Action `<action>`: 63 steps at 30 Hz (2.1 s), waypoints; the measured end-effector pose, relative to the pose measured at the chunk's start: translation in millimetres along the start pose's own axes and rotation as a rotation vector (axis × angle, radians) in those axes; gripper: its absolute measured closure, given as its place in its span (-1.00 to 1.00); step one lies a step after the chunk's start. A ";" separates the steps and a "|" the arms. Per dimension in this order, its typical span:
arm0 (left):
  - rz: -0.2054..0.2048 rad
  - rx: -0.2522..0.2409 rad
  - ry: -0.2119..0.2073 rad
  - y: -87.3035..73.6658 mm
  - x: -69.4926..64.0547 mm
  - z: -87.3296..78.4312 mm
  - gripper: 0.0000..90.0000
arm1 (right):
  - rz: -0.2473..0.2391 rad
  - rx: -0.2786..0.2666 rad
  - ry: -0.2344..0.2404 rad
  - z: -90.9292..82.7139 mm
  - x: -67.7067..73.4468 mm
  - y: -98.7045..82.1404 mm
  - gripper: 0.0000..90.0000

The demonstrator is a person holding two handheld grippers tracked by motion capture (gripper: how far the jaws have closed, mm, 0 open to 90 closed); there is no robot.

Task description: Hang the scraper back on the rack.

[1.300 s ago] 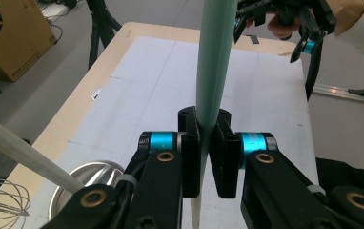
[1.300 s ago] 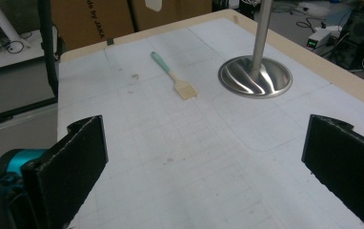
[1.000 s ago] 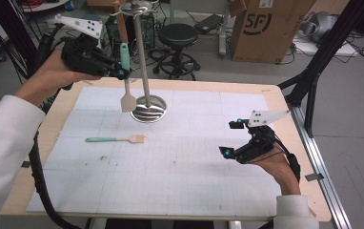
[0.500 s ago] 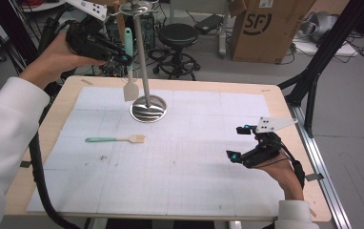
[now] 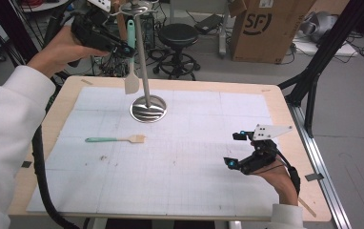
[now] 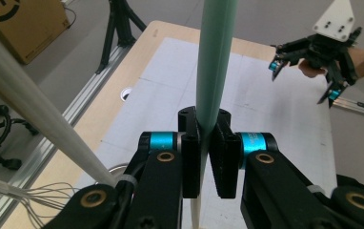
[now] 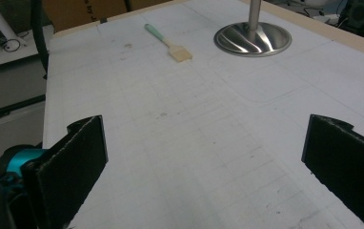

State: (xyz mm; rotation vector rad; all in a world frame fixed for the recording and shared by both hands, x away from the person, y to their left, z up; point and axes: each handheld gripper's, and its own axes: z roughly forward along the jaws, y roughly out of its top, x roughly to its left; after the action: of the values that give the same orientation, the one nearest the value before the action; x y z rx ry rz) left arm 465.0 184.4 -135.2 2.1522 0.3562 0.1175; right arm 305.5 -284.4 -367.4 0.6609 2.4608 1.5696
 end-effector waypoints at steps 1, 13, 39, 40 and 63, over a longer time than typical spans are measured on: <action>-0.007 -0.001 0.003 0.8 2.4 0.2 0.86 | -0.002 0.001 -0.004 0.2 0.5 -0.8 -1.00; -0.051 0.026 0.026 2.9 16.8 7.8 0.86 | 0.003 -0.003 -0.003 -0.7 0.1 -7.8 -1.00; -0.099 0.023 0.046 -1.3 35.8 12.9 0.86 | -0.002 -0.009 -0.012 -2.3 -3.7 -9.2 -1.00; -0.097 0.022 0.045 -1.5 35.9 13.2 0.86 | -0.002 -0.010 -0.012 -2.3 -3.7 -9.2 -1.00; 0.040 0.100 0.103 -10.1 5.5 -1.0 -0.30 | 0.013 -0.020 -0.018 -6.1 -5.2 -11.1 -1.00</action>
State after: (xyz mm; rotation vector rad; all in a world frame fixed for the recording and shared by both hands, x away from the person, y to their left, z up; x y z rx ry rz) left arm 467.9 192.3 -143.2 2.2580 0.3860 0.2379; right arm 304.9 -295.7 -375.2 0.6862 2.4294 1.5833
